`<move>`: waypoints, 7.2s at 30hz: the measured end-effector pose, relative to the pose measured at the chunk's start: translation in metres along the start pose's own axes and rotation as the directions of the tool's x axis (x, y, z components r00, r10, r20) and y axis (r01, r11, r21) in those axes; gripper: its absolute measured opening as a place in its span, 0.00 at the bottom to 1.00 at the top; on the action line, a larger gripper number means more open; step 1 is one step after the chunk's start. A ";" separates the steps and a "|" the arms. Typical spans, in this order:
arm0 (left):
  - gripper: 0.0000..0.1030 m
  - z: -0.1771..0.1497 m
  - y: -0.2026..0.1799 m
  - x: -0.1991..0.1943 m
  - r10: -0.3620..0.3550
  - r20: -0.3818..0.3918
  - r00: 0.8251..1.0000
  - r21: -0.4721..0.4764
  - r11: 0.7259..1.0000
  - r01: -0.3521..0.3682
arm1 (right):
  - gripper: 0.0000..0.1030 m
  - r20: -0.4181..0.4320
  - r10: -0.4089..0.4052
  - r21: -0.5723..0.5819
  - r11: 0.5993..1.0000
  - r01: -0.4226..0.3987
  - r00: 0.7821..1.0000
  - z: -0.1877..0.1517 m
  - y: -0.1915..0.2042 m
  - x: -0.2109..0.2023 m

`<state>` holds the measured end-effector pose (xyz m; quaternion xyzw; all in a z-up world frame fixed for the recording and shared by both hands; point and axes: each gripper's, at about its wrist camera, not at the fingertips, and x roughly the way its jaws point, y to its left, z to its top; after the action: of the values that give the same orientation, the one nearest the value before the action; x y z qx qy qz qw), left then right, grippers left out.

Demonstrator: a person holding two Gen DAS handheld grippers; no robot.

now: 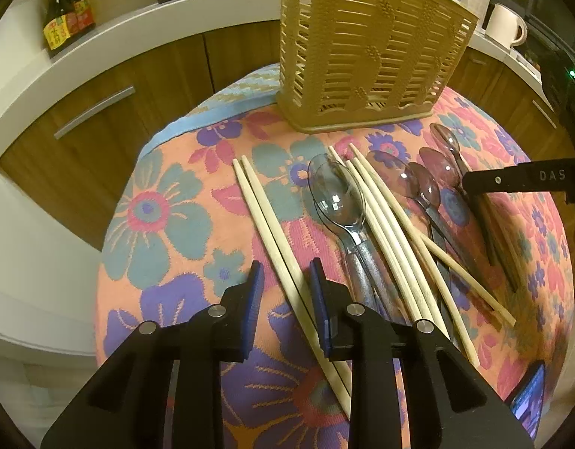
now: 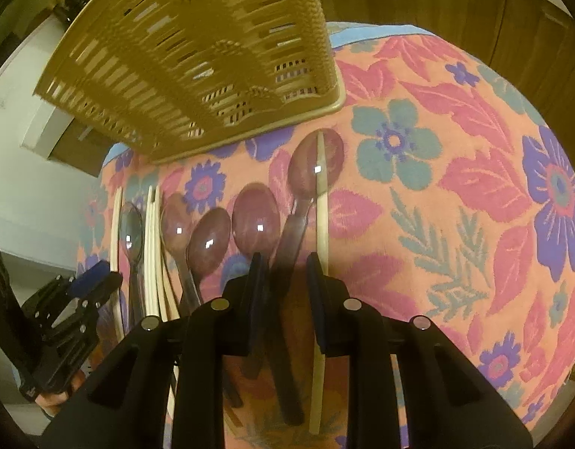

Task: Organize utensils
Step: 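Grasp a pair of wooden chopsticks with the left tool while the right tool grasps a clear spoon, then lift both utensils over the tan basket and open both tools to drop them in, then grasp a clear spoon with the left tool while the right tool grasps another clear spoon, then carry both spoons over the tan basket and open both tools to release them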

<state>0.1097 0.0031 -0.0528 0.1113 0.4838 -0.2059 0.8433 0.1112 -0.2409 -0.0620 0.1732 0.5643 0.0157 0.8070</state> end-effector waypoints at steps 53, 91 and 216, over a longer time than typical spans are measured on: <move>0.10 0.015 -0.009 -0.056 0.036 0.122 0.992 0.036 0.999 -0.041 | 0.09 0.131 -0.117 -0.240 0.960 0.146 0.984 -0.037 -0.041 -0.100; 0.15 0.168 -0.019 -0.073 0.009 0.775 0.632 -0.090 0.991 0.097 | 0.10 0.761 0.081 -0.237 0.958 0.160 0.643 0.101 0.035 -0.124; 0.02 0.132 -0.032 -0.165 -0.183 0.748 0.638 0.049 0.974 0.222 | 0.09 0.596 0.189 -0.361 0.931 0.050 0.780 0.040 0.082 -0.184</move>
<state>0.1230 -0.0371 0.1562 -0.0579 0.1088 -0.3151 0.9410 0.0953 -0.2151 0.1415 0.0400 0.2473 0.0904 0.9639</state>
